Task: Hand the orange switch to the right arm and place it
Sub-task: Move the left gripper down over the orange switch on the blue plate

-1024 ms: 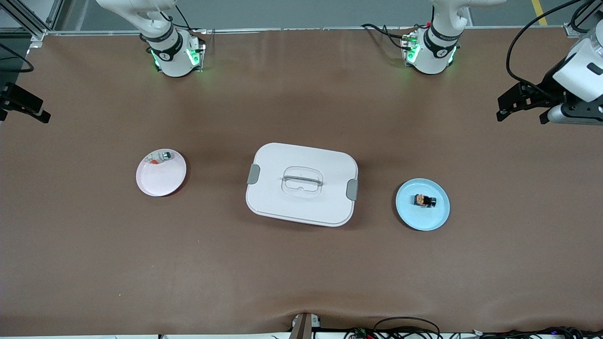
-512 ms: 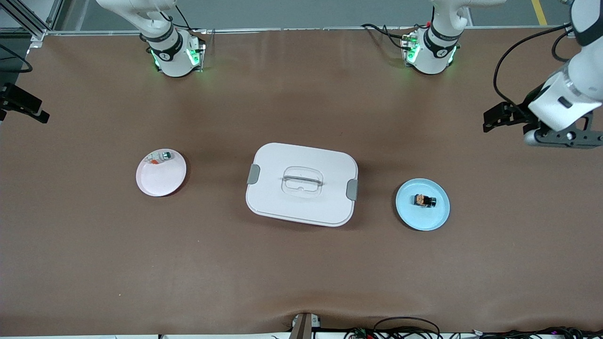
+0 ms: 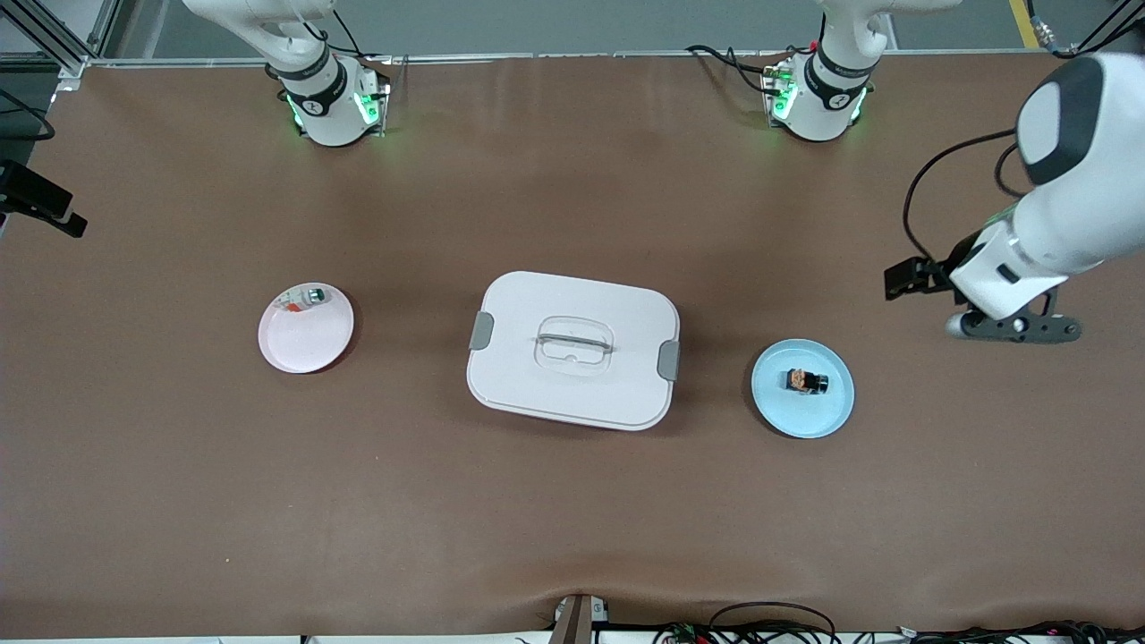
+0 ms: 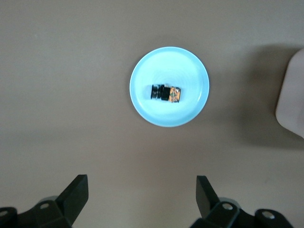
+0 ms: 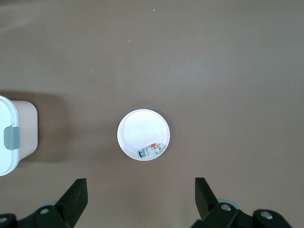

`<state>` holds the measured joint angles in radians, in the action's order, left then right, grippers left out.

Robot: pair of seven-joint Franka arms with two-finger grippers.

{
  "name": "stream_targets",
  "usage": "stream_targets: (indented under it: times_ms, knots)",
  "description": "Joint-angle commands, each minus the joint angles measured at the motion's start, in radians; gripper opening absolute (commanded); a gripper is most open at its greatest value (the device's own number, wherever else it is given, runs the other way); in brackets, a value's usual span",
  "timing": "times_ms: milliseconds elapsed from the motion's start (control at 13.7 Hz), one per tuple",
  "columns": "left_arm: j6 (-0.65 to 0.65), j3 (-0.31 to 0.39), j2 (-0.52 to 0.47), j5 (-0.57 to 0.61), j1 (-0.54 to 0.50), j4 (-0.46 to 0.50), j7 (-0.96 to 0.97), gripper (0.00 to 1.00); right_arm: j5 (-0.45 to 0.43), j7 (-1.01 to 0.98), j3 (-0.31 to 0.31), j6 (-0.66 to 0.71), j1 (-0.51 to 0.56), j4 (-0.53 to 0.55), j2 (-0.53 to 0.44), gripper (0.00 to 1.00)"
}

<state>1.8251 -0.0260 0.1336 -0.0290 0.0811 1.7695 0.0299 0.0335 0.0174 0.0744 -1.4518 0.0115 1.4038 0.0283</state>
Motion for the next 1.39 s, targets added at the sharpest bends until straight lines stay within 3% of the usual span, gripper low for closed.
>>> stream_targets:
  times_ms: [0, 732, 1317]
  knots:
    - [0.115, 0.000, 0.006, 0.015, 0.005, 0.083, 0.004, 1.00, -0.004, 0.016, -0.007, -0.010, 0.007, 0.024, -0.022, 1.00]
    - [0.416, 0.000, 0.253, 0.018, 0.051, 0.090, 0.024, 1.00, -0.003, 0.018, -0.007, -0.005, 0.005, 0.055, -0.038, 1.00]
    - [0.508, 0.000, 0.362, 0.130, 0.078, 0.093, 0.130, 1.00, -0.003, 0.018, -0.007, -0.005, 0.005, 0.060, -0.044, 1.00]
